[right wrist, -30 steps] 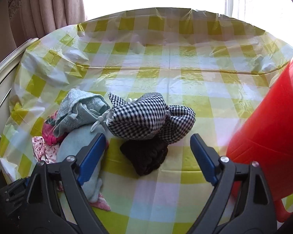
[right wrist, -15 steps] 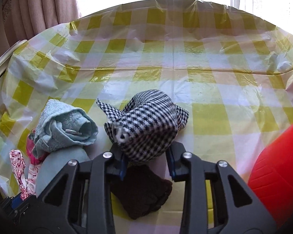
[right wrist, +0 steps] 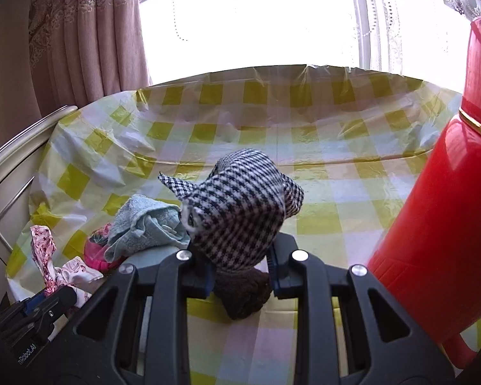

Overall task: Organize soft objects
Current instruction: 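Carry the floral cloth and houndstooth hat over the white box and open both tools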

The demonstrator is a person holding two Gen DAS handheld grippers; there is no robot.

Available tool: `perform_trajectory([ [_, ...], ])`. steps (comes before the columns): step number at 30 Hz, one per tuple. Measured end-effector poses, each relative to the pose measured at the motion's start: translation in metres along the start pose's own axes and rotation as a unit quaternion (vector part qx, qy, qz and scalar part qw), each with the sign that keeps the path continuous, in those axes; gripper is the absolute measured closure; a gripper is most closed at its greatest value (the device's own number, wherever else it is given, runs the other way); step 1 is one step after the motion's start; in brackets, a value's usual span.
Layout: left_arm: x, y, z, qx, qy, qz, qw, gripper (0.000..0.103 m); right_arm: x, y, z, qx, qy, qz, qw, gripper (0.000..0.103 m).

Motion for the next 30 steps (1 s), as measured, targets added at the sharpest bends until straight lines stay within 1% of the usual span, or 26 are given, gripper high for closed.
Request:
perform_trajectory([
  [2, -0.001, -0.007, 0.002, -0.001, 0.004, 0.014, 0.9999, 0.075, 0.007, -0.010, -0.004, -0.005, -0.006, -0.003, 1.000, 0.074],
  [5, -0.001, -0.015, 0.008, -0.002, 0.015, 0.025, 0.9996, 0.075, 0.018, -0.023, -0.006, -0.010, -0.013, -0.008, 1.000, 0.074],
  [8, -0.003, -0.031, 0.017, 0.000, 0.031, 0.047, 0.9984, 0.075, 0.024, -0.041, 0.000, -0.009, -0.011, -0.003, 1.000, 0.074],
  [12, -0.002, -0.050, 0.029, 0.014, 0.038, 0.056, 0.9976, 0.074, 0.029, -0.066, 0.012, 0.000, -0.002, 0.006, 1.000, 0.074],
  [15, 0.004, -0.060, 0.039, 0.036, 0.038, 0.046, 0.9976, 0.074, 0.036, -0.086, 0.023, 0.007, 0.008, 0.006, 1.000, 0.074],
  [18, 0.014, -0.070, 0.057, 0.057, 0.052, 0.037, 0.9963, 0.075, 0.043, -0.105, 0.036, 0.012, 0.021, 0.006, 1.000, 0.074],
  [21, 0.023, -0.079, 0.078, 0.087, 0.064, 0.024, 0.9939, 0.075, 0.051, -0.125, 0.050, 0.018, 0.032, 0.005, 0.999, 0.074],
  [25, 0.044, -0.090, 0.114, 0.135, 0.087, -0.001, 0.9870, 0.075, 0.059, -0.150, 0.075, 0.029, 0.051, 0.005, 0.998, 0.074],
  [30, 0.071, -0.098, 0.157, 0.188, 0.118, -0.036, 0.9745, 0.075, 0.074, -0.181, 0.115, 0.049, 0.083, 0.001, 0.995, 0.074],
])
Point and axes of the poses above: each gripper's, at about its wrist camera, not at the fingertips, and y roughly the way its jaws point, z to its right, x to its underside, the point moved 1 cm from there along y, roughly the way its jaws point, and after that the axes turned 1 degree about -y, right-handed, at the moved point
